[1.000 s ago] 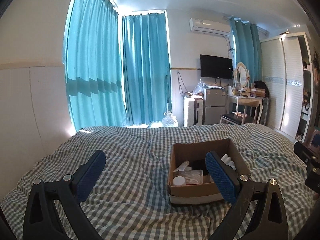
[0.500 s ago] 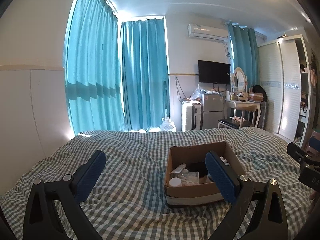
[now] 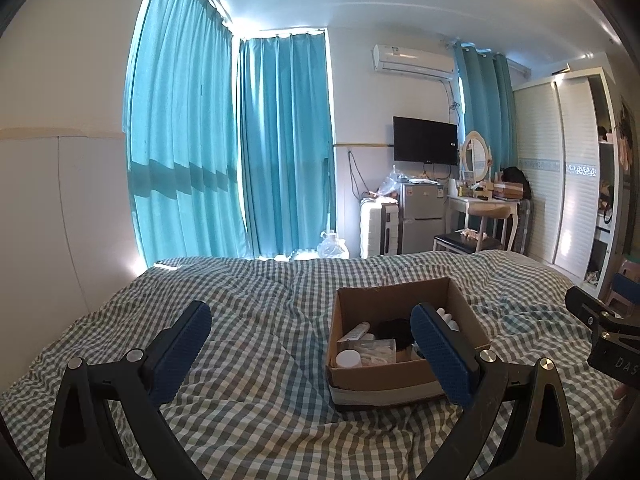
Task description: Organize objects
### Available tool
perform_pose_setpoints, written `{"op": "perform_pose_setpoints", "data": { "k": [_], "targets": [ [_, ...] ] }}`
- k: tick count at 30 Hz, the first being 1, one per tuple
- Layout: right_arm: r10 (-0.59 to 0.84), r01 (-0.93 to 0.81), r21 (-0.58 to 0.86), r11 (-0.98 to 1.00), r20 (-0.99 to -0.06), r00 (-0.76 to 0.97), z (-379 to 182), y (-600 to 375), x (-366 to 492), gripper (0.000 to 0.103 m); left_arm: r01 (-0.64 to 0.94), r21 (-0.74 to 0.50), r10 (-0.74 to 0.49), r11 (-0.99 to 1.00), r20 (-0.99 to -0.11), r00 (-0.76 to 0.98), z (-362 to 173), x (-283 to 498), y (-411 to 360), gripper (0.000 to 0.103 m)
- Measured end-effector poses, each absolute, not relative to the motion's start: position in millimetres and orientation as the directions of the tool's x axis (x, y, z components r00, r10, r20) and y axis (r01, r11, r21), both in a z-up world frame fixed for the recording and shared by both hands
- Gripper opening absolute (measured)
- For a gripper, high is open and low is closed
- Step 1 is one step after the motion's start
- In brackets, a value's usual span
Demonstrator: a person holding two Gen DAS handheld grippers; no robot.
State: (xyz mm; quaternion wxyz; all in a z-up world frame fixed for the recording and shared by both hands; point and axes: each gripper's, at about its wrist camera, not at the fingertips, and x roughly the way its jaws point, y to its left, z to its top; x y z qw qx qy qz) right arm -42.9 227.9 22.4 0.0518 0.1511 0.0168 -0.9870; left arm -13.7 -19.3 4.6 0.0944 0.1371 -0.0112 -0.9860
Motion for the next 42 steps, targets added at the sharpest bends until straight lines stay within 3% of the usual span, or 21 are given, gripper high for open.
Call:
{"op": "perform_pose_setpoints", "data": {
  "k": [42],
  "targets": [
    [-0.125, 0.135, -0.012, -0.991, -0.300, -0.946, 26, 217, -39, 0.101, 0.152, 0.043, -0.158, -0.987, -0.280, -0.947, 0, -10, -11, 0.103]
  ]
}}
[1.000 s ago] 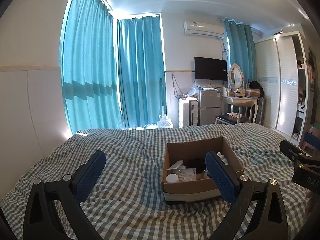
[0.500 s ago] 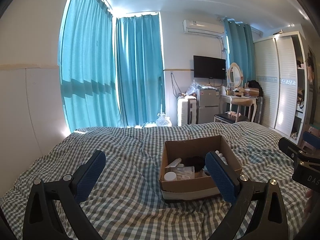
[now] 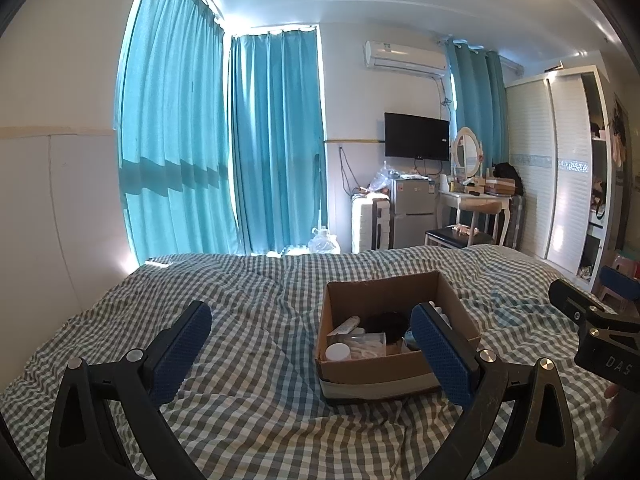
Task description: Organize objects
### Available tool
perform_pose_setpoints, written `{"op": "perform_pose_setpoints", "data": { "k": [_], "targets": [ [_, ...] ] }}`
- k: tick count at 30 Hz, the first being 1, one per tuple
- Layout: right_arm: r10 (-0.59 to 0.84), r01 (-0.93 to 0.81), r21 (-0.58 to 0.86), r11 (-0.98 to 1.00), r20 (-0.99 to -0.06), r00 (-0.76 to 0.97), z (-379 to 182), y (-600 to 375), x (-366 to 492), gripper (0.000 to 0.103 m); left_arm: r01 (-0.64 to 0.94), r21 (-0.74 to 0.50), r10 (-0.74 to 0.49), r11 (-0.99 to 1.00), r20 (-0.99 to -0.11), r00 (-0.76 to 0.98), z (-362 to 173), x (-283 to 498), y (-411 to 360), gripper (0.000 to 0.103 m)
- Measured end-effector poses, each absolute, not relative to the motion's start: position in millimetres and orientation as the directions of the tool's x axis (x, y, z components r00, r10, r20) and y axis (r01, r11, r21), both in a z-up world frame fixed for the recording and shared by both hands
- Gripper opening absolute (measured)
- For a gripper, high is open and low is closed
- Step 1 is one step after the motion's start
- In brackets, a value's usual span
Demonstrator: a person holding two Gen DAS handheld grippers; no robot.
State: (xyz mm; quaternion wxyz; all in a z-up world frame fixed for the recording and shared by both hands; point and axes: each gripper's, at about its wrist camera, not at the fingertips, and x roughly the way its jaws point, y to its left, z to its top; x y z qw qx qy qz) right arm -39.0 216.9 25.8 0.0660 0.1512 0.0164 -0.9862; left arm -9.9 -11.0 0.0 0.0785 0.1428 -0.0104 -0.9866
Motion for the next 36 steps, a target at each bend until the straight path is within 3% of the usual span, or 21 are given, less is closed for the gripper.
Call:
{"op": "perform_pose_setpoints", "data": {
  "k": [36],
  "targets": [
    [-0.122, 0.138, -0.030, -0.990, -0.316, -0.941, 18.3, 212.2, -41.0, 0.101, 0.175, 0.052, -0.183, -0.983, -0.311, -0.933, -9.4, -13.2, -17.6, 0.103]
  ]
}}
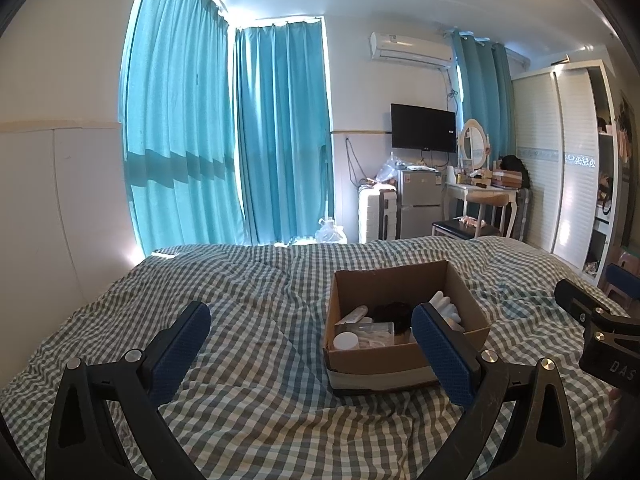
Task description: Organize objects
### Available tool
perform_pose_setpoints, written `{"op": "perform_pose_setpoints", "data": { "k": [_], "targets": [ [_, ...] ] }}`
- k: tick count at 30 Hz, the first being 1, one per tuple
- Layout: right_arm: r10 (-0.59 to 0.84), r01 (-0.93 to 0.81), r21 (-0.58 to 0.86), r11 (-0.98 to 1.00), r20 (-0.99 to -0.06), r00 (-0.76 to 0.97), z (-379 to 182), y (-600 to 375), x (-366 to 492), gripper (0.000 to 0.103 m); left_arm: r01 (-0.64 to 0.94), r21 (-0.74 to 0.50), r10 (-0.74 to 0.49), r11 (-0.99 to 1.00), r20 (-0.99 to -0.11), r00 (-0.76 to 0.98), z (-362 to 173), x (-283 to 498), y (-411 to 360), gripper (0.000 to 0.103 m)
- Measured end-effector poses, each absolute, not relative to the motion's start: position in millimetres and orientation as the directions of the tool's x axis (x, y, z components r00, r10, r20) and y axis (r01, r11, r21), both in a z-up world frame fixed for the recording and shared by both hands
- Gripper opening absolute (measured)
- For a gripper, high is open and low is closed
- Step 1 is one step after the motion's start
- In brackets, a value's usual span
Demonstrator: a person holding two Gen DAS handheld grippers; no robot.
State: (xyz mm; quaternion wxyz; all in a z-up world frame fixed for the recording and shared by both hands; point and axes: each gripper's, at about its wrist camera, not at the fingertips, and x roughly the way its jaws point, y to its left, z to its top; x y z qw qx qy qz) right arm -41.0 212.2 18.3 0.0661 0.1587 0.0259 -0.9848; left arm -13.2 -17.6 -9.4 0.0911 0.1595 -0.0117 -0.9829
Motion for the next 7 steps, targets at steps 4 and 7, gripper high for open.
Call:
{"op": "perform_pose_setpoints", "data": {
  "k": [4, 7],
  "targets": [
    [-0.121, 0.140, -0.036, -0.990, -0.318, -0.940, 16.5, 210.8, -41.3, 0.101, 0.172, 0.054, -0.181, -0.984, -0.312, -0.933, -9.0, -13.4, -17.6, 0.103],
    [-0.122, 0.142, -0.037, -0.989, -0.320, -0.940, 15.4, 210.3, -41.7, 0.101, 0.166, 0.061, -0.177, -0.984, -0.312, -0.934, -9.5, -13.5, -17.1, 0.103]
  ]
}}
